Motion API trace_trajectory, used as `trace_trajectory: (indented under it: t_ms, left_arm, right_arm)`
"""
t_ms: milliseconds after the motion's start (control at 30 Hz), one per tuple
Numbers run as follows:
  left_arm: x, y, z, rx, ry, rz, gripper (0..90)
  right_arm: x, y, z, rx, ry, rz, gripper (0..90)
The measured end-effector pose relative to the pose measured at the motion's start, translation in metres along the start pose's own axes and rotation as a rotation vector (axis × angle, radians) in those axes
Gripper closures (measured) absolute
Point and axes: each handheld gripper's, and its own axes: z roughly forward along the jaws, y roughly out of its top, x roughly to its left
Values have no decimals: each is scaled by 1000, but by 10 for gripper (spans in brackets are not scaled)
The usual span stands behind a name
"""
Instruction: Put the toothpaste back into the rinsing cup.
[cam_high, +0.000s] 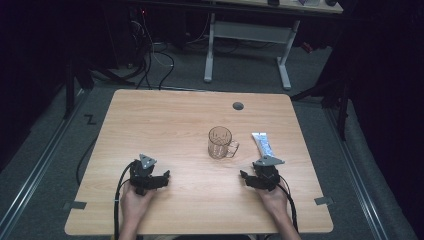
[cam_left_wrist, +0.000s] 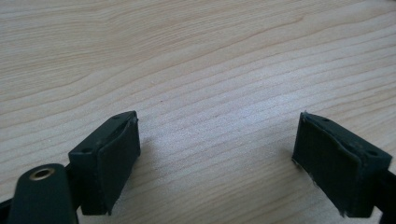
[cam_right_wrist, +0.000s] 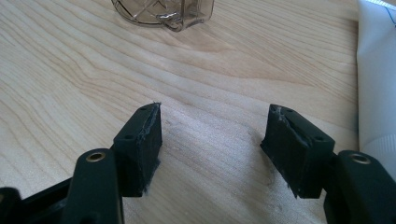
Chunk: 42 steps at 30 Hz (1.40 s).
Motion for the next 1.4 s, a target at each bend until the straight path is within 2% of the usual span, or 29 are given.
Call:
trace_trajectory:
  t_ms: [467,867,1333,1400]
  left_arm:
    - [0,0,0,0,0,0,148]
    - [0,0,0,0,0,-1,148]
    - [0,0,0,1,0,0,148]
    - [0,0,0,2,-1,0,149]
  right_arm:
    - [0,0,0,3,3,9,365]
    - [4,0,0,1,-13,28,381]
    - [7,0,-4,30,21,-5,391]
    - [7,0,-5,22,36,17,418]
